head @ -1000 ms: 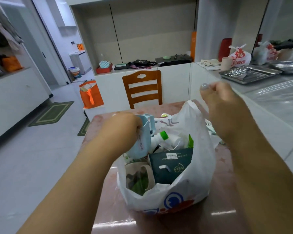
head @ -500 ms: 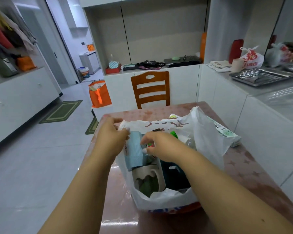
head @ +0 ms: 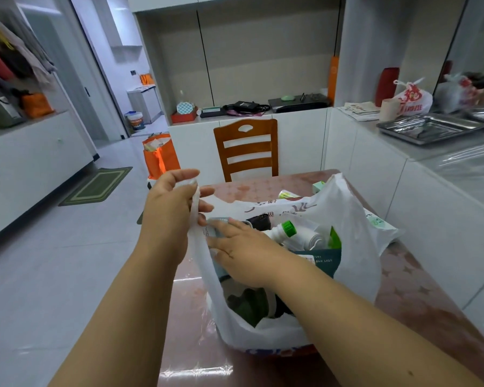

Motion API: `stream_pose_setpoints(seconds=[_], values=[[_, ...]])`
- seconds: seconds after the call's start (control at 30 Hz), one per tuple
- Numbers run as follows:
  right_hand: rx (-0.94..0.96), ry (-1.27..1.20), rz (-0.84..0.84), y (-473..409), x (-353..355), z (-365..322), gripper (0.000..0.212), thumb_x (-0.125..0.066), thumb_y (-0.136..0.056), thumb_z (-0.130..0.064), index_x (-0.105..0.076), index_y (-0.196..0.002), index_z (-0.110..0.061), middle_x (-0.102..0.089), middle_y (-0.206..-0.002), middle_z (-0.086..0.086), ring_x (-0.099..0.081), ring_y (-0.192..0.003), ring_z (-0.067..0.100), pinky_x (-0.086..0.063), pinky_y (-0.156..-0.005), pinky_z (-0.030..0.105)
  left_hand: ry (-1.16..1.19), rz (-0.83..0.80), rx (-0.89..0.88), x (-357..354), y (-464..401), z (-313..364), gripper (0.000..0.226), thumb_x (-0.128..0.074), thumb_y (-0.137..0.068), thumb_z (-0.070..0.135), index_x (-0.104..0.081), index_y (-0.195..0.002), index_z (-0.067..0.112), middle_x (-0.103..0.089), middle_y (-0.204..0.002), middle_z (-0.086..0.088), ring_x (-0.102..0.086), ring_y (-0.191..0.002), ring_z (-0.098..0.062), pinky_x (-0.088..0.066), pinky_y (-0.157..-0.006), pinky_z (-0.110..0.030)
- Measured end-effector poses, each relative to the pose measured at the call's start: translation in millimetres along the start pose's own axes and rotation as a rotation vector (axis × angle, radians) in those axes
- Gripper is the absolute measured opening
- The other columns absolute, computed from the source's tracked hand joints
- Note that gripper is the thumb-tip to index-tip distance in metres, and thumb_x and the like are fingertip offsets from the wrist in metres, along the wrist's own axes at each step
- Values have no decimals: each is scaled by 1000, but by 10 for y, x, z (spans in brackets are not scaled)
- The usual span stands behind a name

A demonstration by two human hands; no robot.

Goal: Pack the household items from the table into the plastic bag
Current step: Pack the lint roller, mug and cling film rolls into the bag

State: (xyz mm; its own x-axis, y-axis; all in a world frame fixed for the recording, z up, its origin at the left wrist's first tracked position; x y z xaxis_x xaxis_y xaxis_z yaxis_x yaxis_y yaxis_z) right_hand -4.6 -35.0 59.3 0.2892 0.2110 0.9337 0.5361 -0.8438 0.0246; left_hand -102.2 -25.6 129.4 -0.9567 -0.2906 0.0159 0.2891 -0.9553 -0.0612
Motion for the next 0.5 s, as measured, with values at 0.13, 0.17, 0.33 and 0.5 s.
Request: stream_pose_setpoints(seconds=[0.13, 0.17, 0.33, 0.5], values=[[-19, -17, 139, -34, 133, 19, 38, -42, -98, -26, -48, -136, -23, -47, -136, 0, -41, -124, 23, -39, -105, 42, 30, 33, 42, 22, -70, -51, 19, -46, -98, 14, -61, -110, 16, -69, -107, -14, -58, -70, -21, -46, -55, -27], [-35, -28, 203, -76, 209, 58, 40, -47, -96, -26, -47, -136, -21, -46, -137, 0, -41, -125, 22, -39, -105, 41, 26, 22, 44, 5, -78, -69, 19, -46, -98, 14, -61, -109, 16, -70, -106, -14, -59, -69, -21, -46, -53, -27], [-235, -249, 81, -315, 113, 353, 49, -55, -90, -49, -52, -126, -17, -57, -121, 5, -53, -100, 19, -49, -83, 32, 31, 23, 6, 9, -92, -67, 21, -44, -99, 16, -62, -110, 16, -71, -104, -12, -60, -71, -22, -47, -53, -27], [-486, -224, 108, -215, 48, 619, 58, -53, -87, -59, -53, -126, -16, -61, -115, 6, -59, -94, 23, -53, -82, 35, 71, 12, 9, 5, -89, -70, 20, -43, -100, 16, -62, -104, 19, -71, -101, -12, -60, -70, -22, -49, -54, -28]])
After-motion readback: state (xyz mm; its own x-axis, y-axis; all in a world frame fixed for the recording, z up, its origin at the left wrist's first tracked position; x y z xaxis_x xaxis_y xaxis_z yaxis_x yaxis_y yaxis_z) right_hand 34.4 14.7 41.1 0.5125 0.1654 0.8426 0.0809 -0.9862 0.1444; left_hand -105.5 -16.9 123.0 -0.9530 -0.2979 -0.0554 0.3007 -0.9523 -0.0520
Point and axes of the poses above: each hand's wrist, its own y-axis away from the middle knuckle, its own x-axis out of the back of the hand, z = x × y, the point moved 10 cm from there along -y, towards the middle knuckle
